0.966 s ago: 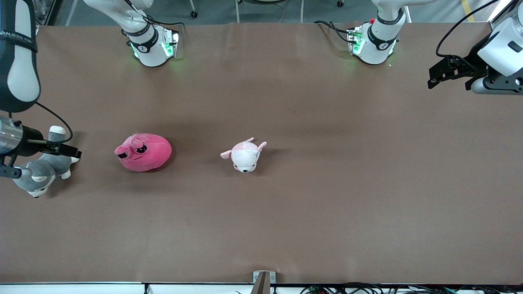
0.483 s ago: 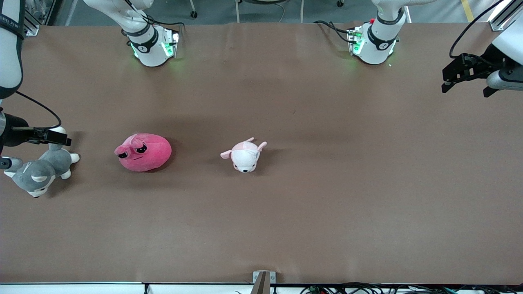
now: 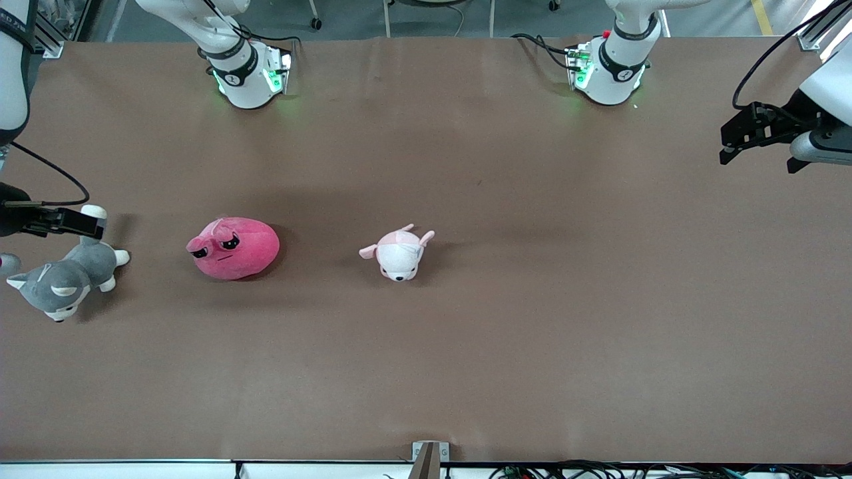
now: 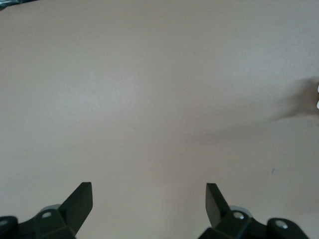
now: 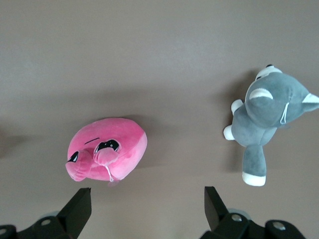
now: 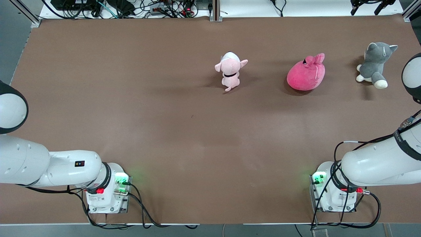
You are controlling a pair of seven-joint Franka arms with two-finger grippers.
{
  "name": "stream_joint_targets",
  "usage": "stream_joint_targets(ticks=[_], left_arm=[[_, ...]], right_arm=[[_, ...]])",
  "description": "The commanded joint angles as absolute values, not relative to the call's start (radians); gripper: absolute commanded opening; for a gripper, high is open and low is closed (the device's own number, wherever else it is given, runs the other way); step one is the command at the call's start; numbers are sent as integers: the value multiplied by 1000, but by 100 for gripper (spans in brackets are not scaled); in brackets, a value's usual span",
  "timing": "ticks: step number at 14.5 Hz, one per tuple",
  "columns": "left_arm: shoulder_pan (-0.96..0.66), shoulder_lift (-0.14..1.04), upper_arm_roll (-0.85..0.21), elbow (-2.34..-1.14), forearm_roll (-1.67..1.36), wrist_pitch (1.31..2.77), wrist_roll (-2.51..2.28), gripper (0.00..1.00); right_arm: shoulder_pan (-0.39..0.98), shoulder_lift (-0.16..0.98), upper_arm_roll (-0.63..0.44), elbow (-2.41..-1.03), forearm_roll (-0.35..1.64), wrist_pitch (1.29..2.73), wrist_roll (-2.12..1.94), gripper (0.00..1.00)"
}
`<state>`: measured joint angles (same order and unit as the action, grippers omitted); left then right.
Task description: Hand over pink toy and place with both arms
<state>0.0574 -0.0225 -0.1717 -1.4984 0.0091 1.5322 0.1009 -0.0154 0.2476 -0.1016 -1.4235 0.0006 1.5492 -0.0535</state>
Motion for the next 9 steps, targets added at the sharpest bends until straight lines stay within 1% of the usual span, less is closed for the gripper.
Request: stream_joint_targets(ticks=[1,4,9], left_arm=[[71,-14,-181,-1476,29,1543,172,100],[96,-17,-181,-1477,29,1543,183,100],[100,-15,-183,-1477,26,1542,169,100]], right_arm=[[-14,244,-98,-1422,8,1506,-23,100],[-3,224,-98,-1449,29,1485,-17,100],[-3,123,-98,-1529,31,1483,46,100]])
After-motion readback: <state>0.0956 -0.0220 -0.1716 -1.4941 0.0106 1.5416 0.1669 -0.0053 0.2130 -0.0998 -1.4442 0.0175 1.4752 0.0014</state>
